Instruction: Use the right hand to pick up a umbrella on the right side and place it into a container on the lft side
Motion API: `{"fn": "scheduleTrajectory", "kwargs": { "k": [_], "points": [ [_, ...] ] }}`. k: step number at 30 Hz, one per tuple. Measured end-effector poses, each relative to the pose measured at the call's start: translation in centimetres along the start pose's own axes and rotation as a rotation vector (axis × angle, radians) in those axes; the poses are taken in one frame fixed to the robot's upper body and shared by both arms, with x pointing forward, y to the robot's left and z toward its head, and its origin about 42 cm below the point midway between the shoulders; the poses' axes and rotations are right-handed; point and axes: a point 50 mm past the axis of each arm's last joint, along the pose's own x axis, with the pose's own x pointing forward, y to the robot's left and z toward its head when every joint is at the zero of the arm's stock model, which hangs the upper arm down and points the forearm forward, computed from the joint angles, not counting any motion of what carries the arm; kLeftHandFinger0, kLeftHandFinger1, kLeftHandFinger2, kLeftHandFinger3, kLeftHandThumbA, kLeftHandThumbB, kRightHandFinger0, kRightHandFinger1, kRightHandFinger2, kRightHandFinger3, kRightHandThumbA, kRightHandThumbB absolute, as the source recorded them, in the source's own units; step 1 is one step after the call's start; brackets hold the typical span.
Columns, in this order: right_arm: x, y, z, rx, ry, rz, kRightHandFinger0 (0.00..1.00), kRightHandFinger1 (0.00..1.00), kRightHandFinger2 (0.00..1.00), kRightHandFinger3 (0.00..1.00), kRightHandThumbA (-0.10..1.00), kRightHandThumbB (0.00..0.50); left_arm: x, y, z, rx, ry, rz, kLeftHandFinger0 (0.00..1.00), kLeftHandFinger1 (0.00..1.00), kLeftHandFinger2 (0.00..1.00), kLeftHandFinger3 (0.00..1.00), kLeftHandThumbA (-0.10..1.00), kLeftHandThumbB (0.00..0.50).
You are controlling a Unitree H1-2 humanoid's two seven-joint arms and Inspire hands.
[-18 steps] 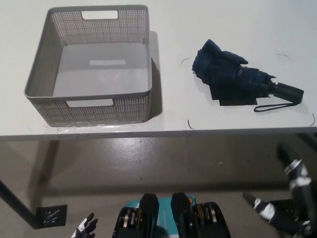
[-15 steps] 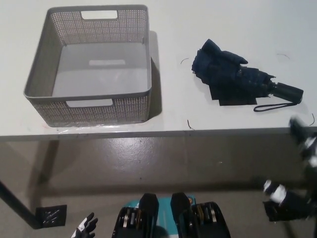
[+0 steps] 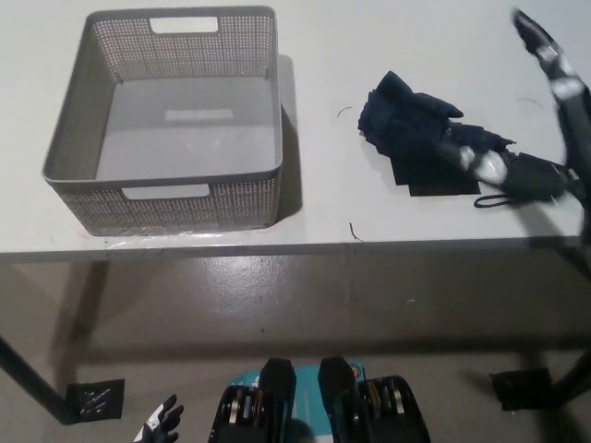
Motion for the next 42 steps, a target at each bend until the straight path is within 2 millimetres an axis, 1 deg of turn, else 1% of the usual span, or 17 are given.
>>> {"fn": "scheduleTrajectory", "kwargs": {
  "k": [1, 2, 6, 8, 10, 12, 16, 18, 19, 22, 24, 26, 27, 28, 30, 34, 42],
  "points": [
    [2.0, 0.3, -0.4, -0.023, 0.029, 0.037, 1.0, 1.0, 1.0, 1.0, 1.0, 0.488, 0.0, 0.0, 0.0, 0.0, 0.0, -0.001, 1.0, 1.0, 1.0, 1.0, 1.0, 0.059],
    [3.1, 0.6, -0.7, -0.037, 0.048, 0.061, 1.0, 1.0, 1.0, 1.0, 1.0, 0.498, 0.0, 0.0, 0.0, 0.0, 0.001, -0.001, 1.0, 1.0, 1.0, 1.0, 1.0, 0.059],
    [7.9, 2.3, -2.4, -0.118, 0.175, 0.184, 1.0, 1.0, 1.0, 1.0, 1.0, 0.5, 0.0, -0.1, 0.0, 0.0, -0.001, -0.005, 1.0, 1.0, 1.0, 1.0, 1.0, 0.059],
    [9.4, 3.1, -3.3, -0.156, 0.236, 0.231, 1.0, 1.0, 1.0, 1.0, 1.0, 0.5, 0.0, -0.2, 0.0, 0.0, -0.002, -0.007, 1.0, 1.0, 1.0, 1.0, 1.0, 0.058],
    [11.3, 4.1, -4.5, -0.218, 0.319, 0.301, 1.0, 1.0, 1.0, 1.0, 1.0, 0.5, 0.0, -0.3, 0.0, -0.001, -0.003, -0.01, 1.0, 1.0, 1.0, 1.0, 1.0, 0.059],
    [12.4, 4.8, -5.6, -0.262, 0.383, 0.345, 1.0, 1.0, 1.0, 1.0, 1.0, 0.5, -0.1, -0.4, 0.0, 0.0, -0.004, -0.016, 1.0, 1.0, 1.0, 1.0, 1.0, 0.062],
    [13.8, 6.2, -7.9, -0.355, 0.511, 0.423, 1.0, 1.0, 1.0, 1.0, 1.0, 0.5, -0.2, -0.5, 0.0, -0.002, -0.002, -0.024, 1.0, 1.0, 1.0, 1.0, 1.0, 0.051],
    [13.9, 7.1, -9.2, -0.417, 0.575, 0.473, 1.0, 1.0, 1.0, 1.0, 1.0, 0.5, -0.2, -0.6, 0.0, -0.002, -0.002, -0.028, 1.0, 1.0, 1.0, 1.0, 1.0, 0.054],
    [13.8, 7.6, -10.0, -0.457, 0.617, 0.5, 1.0, 1.0, 1.0, 1.0, 0.98, 0.5, -0.2, -0.6, 0.0, -0.003, -0.003, -0.029, 1.0, 1.0, 1.0, 1.0, 1.0, 0.057],
    [13.8, 8.5, -11.4, -0.554, 0.693, 0.558, 1.0, 1.0, 1.0, 1.0, 0.91, 0.498, -0.4, -0.7, 0.0, -0.003, -0.006, -0.033, 1.0, 1.0, 1.0, 1.0, 1.0, 0.055],
    [13.8, 8.7, -12.0, -0.612, 0.729, 0.583, 1.0, 1.0, 1.0, 1.0, 0.92, 0.5, -0.7, -0.7, -0.1, -0.004, -0.008, -0.035, 1.0, 1.0, 1.0, 1.0, 1.0, 0.053],
    [13.6, 8.4, -12.6, -0.668, 0.761, 0.6, 1.0, 1.0, 1.0, 1.0, 0.93, 0.5, -0.7, -0.7, 0.0, -0.004, -0.011, -0.035, 1.0, 1.0, 1.0, 1.0, 1.0, 0.051],
    [13.6, 8.2, -12.8, -0.692, 0.77, 0.604, 1.0, 1.0, 1.0, 1.0, 0.91, 0.5, -0.8, -0.7, 0.0, -0.003, -0.013, -0.036, 1.0, 1.0, 1.0, 1.0, 1.0, 0.048],
    [13.7, 8.0, -13.0, -0.71, 0.778, 0.607, 1.0, 1.0, 1.0, 1.0, 0.86, 0.5, -0.8, -0.6, 0.0, -0.002, -0.014, -0.036, 1.0, 1.0, 1.0, 1.0, 1.0, 0.043],
    [13.8, 7.6, -13.1, -0.725, 0.789, 0.603, 1.0, 1.0, 1.0, 1.0, 0.87, 0.5, -0.7, -0.6, 0.1, 0.0, -0.018, -0.039, 1.0, 1.0, 1.0, 1.0, 1.0, 0.038],
    [13.1, 6.7, -14.1, -0.748, 0.835, 0.6, 1.0, 1.0, 1.0, 1.0, 0.86, 0.494, -0.8, -0.5, 0.3, 0.003, -0.028, -0.045, 1.0, 1.0, 1.0, 1.0, 1.0, 0.038],
    [9.6, 5.5, -17.5, -0.78, 0.966, 0.622, 1.0, 1.0, 1.0, 1.0, 0.84, 0.496, -1.0, -0.6, 0.3, 0.004, -0.036, -0.052, 1.0, 1.0, 1.0, 1.0, 1.0, 0.041]
  ]
}}
